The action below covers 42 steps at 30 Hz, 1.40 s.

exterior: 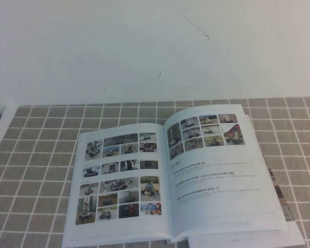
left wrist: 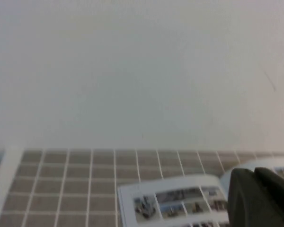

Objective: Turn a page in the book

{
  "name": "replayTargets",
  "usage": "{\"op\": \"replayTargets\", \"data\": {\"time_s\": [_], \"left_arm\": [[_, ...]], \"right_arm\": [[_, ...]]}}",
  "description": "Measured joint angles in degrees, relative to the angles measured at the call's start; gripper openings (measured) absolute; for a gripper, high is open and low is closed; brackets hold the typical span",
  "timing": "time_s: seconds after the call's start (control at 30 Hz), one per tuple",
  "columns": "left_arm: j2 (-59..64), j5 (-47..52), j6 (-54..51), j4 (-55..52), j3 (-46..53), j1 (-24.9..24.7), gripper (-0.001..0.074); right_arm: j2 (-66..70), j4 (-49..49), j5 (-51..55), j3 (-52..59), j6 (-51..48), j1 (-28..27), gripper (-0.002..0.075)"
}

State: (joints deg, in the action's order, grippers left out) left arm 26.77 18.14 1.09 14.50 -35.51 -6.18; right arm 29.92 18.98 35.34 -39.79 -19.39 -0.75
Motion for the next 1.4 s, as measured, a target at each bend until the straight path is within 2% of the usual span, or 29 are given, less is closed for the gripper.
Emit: {"op": "replayTargets", "data": {"time_s": [0.17, 0.33, 0.47, 0.57, 0.77, 1.0, 1.1, 1.3, 1.4], "left_arm": [[14.08, 6.97, -13.73, 13.74, -3.92, -2.28, -0.0004], [29.36, 4.96, -21.99, 26.60, -4.43, -3.61, -0.0004], [42.48, 8.72, -28.98, 32.61, -8.34, -3.61, -0.0004], [51.39, 13.07, -33.20, 34.59, -12.54, -3.71, -0.0004], [65.66, 13.51, -34.57, 35.88, -18.70, -3.71, -0.0004], [72.07, 11.95, -34.65, 35.96, -19.91, -3.71, -0.0004], [74.04, 11.95, -34.80, 35.96, -19.91, -3.71, -0.0004], [76.31, 11.51, -35.22, 34.52, -19.91, -4.84, -0.0004], [76.32, 11.51, -35.32, 33.81, -20.01, -5.08, -0.0004]], "right_arm": [[14.11, 12.41, 4.52, -4.47, -13.53, 0.00, -0.0003], [27.00, 26.42, 5.28, -6.61, -26.76, 0.00, -0.0003], [36.70, 36.77, 5.62, -7.27, -37.19, 0.00, -0.0003], [43.77, 38.54, 5.62, -8.14, -40.85, 1.00, -0.0003], [51.74, 39.04, 3.69, -10.20, -44.10, 4.38, -0.0003], [59.01, 43.36, 1.21, -11.78, -49.33, 5.28, 0.0004], [62.79, 44.40, 1.08, -12.85, -49.68, 5.28, 0.0062], [70.62, 44.78, 0.87, -15.57, -49.72, 5.28, 0.0353], [72.83, 44.91, 1.43, -16.76, -49.81, 5.28, 0.0417]]}}
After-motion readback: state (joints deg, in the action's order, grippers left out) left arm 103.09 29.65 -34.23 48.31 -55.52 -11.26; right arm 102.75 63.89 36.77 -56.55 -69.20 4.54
